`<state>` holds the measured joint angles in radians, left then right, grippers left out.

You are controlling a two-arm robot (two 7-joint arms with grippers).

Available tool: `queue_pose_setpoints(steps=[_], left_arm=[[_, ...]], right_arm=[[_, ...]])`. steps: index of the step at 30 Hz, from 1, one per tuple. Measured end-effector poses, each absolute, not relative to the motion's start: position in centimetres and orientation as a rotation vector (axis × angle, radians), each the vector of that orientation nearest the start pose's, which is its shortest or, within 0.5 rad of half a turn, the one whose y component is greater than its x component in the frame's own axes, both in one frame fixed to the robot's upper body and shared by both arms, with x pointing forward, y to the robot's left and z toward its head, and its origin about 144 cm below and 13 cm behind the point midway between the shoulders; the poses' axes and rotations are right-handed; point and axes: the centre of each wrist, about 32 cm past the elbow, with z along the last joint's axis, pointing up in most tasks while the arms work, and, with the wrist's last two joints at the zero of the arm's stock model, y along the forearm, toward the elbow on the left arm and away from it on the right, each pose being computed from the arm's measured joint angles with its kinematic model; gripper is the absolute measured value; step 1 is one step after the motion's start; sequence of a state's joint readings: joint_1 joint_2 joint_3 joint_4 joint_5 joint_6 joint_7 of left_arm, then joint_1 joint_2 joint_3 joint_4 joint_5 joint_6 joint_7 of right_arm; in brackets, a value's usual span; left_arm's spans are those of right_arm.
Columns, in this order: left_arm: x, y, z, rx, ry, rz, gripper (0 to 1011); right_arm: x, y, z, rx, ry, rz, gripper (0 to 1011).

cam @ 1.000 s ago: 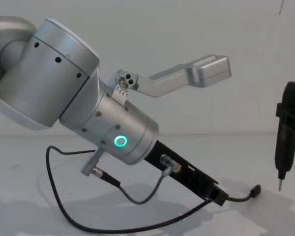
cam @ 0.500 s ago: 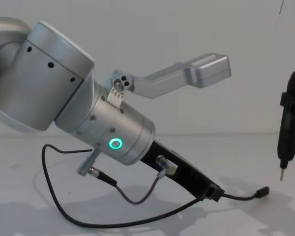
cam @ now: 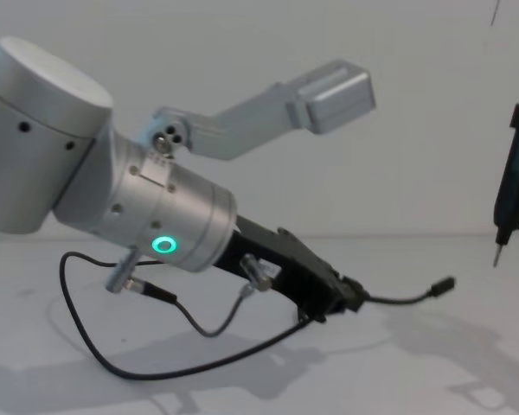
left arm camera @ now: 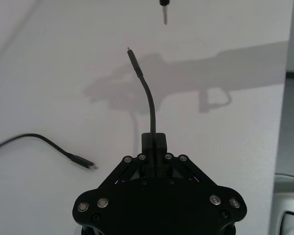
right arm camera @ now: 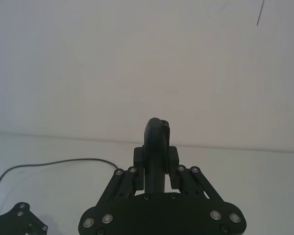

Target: Pick up the data cable with the one hand.

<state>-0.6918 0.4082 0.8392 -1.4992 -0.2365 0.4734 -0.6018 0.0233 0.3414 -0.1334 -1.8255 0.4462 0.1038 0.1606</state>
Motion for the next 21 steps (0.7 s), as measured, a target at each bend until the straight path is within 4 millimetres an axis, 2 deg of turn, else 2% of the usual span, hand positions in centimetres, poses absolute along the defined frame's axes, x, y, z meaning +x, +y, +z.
queue_pose_setpoints(steps=[8, 21], left_arm=[[54.9, 15.1, 127.8, 0.495, -0.248, 0.433, 36], [54.8, 16.2, 128.1, 0.451, -0.298, 0.453, 36]], right_arm=[[46.1, -26.6, 123.5, 0.199, 0.011, -1.178, 279], [48.2, -26.8, 123.5, 0.265, 0.000, -1.187, 279]])
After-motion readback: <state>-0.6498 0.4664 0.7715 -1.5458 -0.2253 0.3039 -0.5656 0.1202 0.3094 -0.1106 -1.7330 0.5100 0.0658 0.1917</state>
